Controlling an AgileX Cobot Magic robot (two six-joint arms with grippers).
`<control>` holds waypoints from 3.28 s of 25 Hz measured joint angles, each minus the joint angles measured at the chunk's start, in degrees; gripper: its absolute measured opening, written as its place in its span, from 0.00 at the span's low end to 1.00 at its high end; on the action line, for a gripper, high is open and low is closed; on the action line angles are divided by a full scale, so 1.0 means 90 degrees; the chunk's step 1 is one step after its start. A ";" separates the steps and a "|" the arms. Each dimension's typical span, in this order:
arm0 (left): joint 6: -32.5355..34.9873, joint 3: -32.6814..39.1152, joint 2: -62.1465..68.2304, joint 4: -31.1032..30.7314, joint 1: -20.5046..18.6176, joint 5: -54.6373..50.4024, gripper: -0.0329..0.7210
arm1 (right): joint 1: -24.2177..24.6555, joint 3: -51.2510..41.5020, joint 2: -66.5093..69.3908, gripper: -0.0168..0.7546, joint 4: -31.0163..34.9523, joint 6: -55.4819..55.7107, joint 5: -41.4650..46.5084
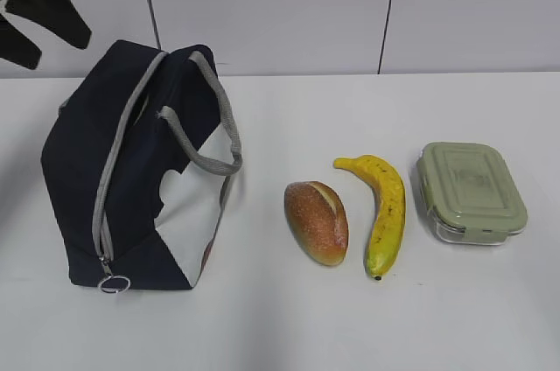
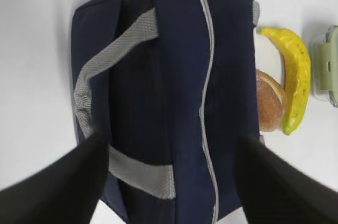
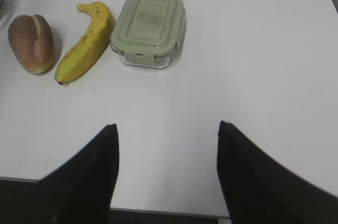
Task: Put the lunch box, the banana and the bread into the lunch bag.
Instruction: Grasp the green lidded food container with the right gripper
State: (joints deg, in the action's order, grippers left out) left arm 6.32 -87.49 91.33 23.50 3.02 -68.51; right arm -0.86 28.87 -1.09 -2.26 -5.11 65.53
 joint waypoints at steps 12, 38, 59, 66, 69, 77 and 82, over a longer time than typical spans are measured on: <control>0.0250 -0.0620 0.1098 0.0455 0.0000 -0.0222 0.53 | 0.0000 0.0000 0.0000 0.59 0.0000 0.0000 0.0000; 0.0273 -0.0626 0.1461 0.0963 0.0000 -0.0150 0.04 | 0.0000 0.0000 0.0000 0.59 0.0000 0.0000 0.0000; 0.0279 -0.0626 0.1461 0.1082 0.0000 -0.0174 0.04 | 0.0000 0.0000 0.0000 0.59 0.0085 0.0000 0.0000; 0.0279 -0.0626 0.1461 0.1115 0.0000 -0.0187 0.04 | 0.0000 0.0036 0.0133 0.59 0.0520 0.0000 0.0000; 0.0279 -0.0626 0.1461 0.1117 0.0000 -0.0192 0.04 | 0.0000 0.0036 0.0611 0.59 0.0671 -0.0014 -0.0011; 0.0279 -0.0626 0.1461 0.1122 0.0000 -0.0192 0.04 | 0.0000 0.0422 0.2192 0.59 0.1006 -0.0040 -0.0335; 0.0285 -0.0626 0.1461 0.1160 0.0000 -0.0192 0.04 | 0.0000 0.0920 0.3278 0.59 0.1217 -0.0040 -0.0518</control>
State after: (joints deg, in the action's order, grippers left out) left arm 8.89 -93.13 104.48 33.94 3.02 -70.23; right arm -0.86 37.15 28.42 8.69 -5.47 60.87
